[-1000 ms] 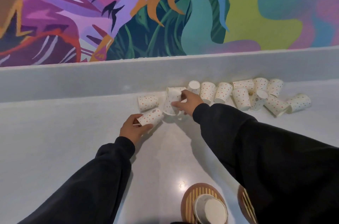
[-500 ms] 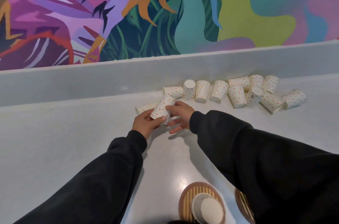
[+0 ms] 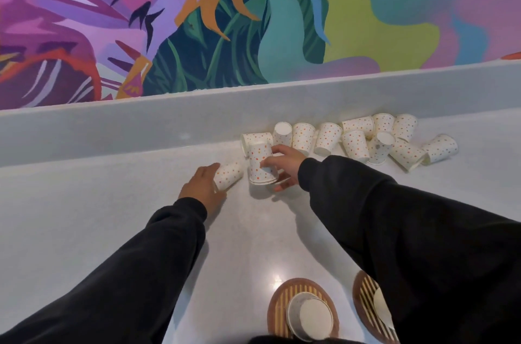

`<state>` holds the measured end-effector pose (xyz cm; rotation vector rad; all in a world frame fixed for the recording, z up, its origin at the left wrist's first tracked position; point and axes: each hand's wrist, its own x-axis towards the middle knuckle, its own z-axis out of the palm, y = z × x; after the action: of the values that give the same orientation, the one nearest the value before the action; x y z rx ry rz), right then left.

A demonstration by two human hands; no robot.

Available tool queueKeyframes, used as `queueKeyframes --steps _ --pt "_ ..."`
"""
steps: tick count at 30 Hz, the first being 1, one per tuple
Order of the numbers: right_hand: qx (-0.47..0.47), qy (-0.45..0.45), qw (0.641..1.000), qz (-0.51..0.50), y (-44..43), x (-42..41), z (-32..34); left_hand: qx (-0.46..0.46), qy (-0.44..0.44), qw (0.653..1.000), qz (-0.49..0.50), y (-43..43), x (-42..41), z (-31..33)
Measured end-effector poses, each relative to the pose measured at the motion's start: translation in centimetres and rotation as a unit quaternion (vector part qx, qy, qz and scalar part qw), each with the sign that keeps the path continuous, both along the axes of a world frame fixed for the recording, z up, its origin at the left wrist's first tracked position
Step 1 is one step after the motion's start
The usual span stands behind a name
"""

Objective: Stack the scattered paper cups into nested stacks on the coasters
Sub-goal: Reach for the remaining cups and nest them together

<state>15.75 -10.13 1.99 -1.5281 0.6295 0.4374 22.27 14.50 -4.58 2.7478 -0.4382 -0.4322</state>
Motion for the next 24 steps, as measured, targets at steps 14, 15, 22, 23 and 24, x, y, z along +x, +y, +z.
queueKeyframes --steps 14,15,22,23,24 --pt "0.002 -0.033 0.995 0.092 1.1 -5.8 6.7 -0.583 0.183 0.781 0.129 -3.3 -6.5 10.8" --pt "0.016 -0.045 0.995 0.089 1.2 -6.4 7.1 -0.587 0.187 0.779 0.116 -3.5 -7.2 11.1" --pt "0.063 -0.105 0.992 0.011 1.4 -10.2 9.3 -0.548 0.225 0.804 0.055 -4.2 -11.8 12.3" --pt "0.066 -0.108 0.992 0.003 1.2 -10.9 9.7 -0.535 0.227 0.813 0.049 -4.0 -12.4 12.5" --pt "0.068 -0.113 0.991 -0.006 0.9 -11.7 10.1 -0.525 0.229 0.819 0.043 -3.8 -13.0 12.6"
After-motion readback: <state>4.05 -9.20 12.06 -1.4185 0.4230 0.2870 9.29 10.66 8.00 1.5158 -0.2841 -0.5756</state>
